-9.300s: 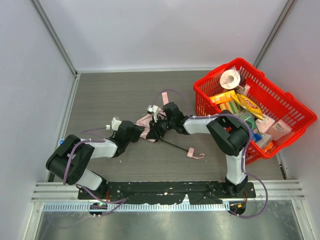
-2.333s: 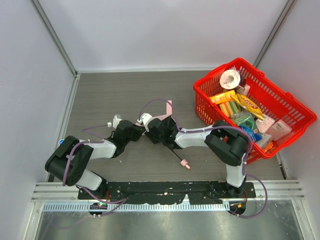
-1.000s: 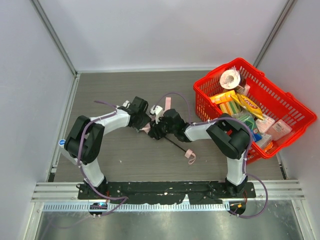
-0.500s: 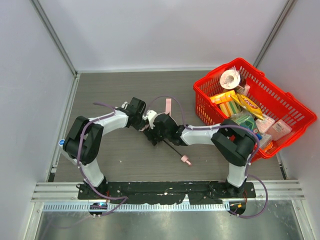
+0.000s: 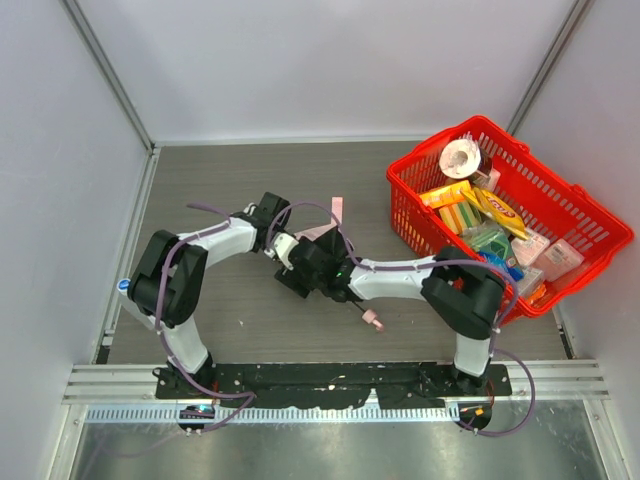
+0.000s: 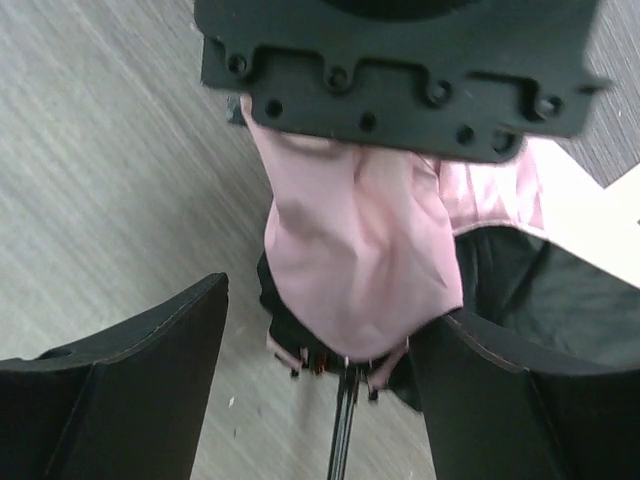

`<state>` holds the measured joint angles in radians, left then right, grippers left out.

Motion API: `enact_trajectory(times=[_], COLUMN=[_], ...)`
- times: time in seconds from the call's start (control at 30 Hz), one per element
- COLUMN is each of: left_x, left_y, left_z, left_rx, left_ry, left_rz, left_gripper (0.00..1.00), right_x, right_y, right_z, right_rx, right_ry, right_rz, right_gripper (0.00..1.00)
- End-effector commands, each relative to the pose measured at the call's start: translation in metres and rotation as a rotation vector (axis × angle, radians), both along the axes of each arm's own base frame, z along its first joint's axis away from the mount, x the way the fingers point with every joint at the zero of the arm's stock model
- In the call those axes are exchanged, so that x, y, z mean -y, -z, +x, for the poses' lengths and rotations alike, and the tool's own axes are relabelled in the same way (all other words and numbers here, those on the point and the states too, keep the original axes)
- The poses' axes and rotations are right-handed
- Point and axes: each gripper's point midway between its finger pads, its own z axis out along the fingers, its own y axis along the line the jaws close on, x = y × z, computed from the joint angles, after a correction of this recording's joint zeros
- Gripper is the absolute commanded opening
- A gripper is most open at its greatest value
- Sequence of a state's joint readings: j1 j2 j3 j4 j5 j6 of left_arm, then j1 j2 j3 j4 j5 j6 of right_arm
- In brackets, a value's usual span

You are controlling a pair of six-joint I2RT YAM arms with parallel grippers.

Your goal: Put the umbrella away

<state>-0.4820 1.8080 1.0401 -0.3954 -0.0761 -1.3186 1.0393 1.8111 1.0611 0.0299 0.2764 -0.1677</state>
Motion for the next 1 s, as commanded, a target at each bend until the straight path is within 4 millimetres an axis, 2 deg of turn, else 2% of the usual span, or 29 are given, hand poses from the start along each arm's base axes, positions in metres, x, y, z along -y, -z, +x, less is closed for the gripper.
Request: enact_trajectory(times=[0.0,0.03,0.07,0.13,0.2,0.23,0.27,0.3,0.33,0.37,0.4,0.43,0.47,0.5,0.53,0.57,0.6,0.67,0.77,0.8,0.97], left_x=[-0.085,-0.083,-0.083,-0.081,-0.081,-0.081,-0.081,-0.079,-0.077,-0.075,-0.074,-0.072,-0.071,-0.068,-0.066,-0.063,-0.060,-0.056,-0.052,-0.054,-0.056], left_y=[0.075,0.076,0.077,0.077,0.074,0.072,0.070,0.069,0.067,0.065,0.064,0.063,0.062,0.060,0.057,0.055,0.047,0.033,0.015,0.011,0.018], left_z=[-0.160,-0.162,-0.164,-0.165,-0.161,-0.160,-0.157,-0.155,-0.152,-0.149,-0.146,-0.142,-0.139,-0.134,-0.129,-0.123,-0.113,-0.097,-0.082,-0.081,-0.085], left_rx=[-0.608,-0.615,-0.619,-0.618,-0.589,-0.573,-0.554,-0.539,-0.523,-0.504,-0.490,-0.468,-0.449,-0.417,-0.385,-0.343,-0.278,-0.148,-0.001,0.020,0.046], left_ry=[0.069,0.064,0.058,0.048,0.041,0.040,0.040,0.040,0.039,0.038,0.039,0.040,0.037,0.032,0.029,0.034,0.036,0.047,0.043,0.041,0.066], left_rz=[0.339,0.328,0.319,0.309,0.308,0.305,0.299,0.288,0.278,0.268,0.261,0.252,0.245,0.228,0.210,0.192,0.173,0.131,0.083,0.088,0.084], left_gripper=[0.00,0.00,0.00,0.00,0.00,0.00,0.00,0.00,0.00,0.00,0.00,0.01,0.14,0.29,0.47,0.59,0.69,0.99,1.00,1.00,1.00], right_x=[-0.022,-0.025,-0.023,-0.017,0.000,0.001,0.009,0.010,0.015,0.015,0.016,0.014,0.016,0.013,0.016,0.011,0.010,0.010,0.001,0.001,-0.009], right_y=[0.002,0.001,0.015,0.031,0.055,0.059,0.070,0.074,0.082,0.084,0.090,0.089,0.094,0.092,0.098,0.093,0.094,0.090,0.083,0.078,0.060], right_z=[0.027,0.032,0.034,0.037,0.031,0.030,0.024,0.024,0.020,0.020,0.014,0.014,0.008,0.008,-0.002,0.001,-0.006,-0.006,-0.020,-0.015,-0.030], right_rx=[0.104,0.111,0.101,0.091,0.056,0.039,0.016,-0.010,-0.034,-0.063,-0.098,-0.113,-0.138,-0.155,-0.192,-0.194,-0.226,-0.267,-0.371,-0.400,-0.608], right_ry=[0.032,0.042,0.056,0.095,0.127,0.140,0.146,0.156,0.161,0.174,0.158,0.163,0.143,0.158,0.144,0.135,0.116,0.108,0.039,0.055,-0.026], right_rz=[0.010,0.011,-0.019,-0.052,-0.086,-0.060,-0.066,-0.040,-0.038,0.003,0.020,0.059,0.065,0.118,0.131,0.178,0.210,0.277,0.372,0.427,0.616], right_gripper=[0.76,0.74,0.72,0.64,0.51,0.41,0.36,0.25,0.19,0.05,0.01,0.01,0.01,0.01,0.01,0.01,0.01,0.01,0.01,0.01,0.01])
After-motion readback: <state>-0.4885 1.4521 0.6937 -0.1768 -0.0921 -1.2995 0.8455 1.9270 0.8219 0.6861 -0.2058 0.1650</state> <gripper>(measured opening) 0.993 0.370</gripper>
